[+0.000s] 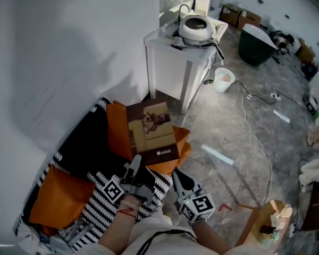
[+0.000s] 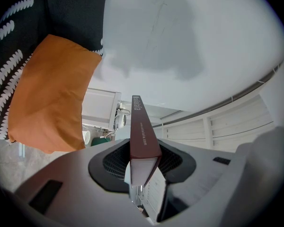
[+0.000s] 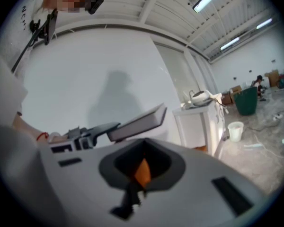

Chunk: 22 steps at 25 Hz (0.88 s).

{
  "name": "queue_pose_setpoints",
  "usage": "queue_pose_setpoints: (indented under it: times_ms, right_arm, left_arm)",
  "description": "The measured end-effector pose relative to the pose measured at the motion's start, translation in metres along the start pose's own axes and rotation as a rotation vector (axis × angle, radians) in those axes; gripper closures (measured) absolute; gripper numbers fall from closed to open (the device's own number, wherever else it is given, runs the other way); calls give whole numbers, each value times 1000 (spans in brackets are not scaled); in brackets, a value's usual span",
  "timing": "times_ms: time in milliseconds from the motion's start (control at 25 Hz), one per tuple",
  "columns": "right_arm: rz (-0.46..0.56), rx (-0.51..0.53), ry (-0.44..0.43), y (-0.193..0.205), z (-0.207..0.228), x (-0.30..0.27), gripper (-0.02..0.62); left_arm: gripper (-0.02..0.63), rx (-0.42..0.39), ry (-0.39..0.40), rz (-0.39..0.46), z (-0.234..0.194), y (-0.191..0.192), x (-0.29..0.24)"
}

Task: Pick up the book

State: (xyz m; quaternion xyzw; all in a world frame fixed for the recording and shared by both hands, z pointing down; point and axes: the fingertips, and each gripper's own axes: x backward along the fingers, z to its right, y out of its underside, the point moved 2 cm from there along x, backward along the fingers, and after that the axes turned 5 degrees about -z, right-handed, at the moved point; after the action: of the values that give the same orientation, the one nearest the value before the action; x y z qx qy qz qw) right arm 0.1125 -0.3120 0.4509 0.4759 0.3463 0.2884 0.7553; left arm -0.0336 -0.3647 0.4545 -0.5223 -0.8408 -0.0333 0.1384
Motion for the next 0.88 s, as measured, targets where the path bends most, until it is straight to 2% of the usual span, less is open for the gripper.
queue_pose_setpoints:
  times_ms: [880]
  right_arm:
    - [-20, 7, 3, 3, -7, -7, 581]
  left_arm:
    - [439, 26, -14, -24, -8, 2, -6]
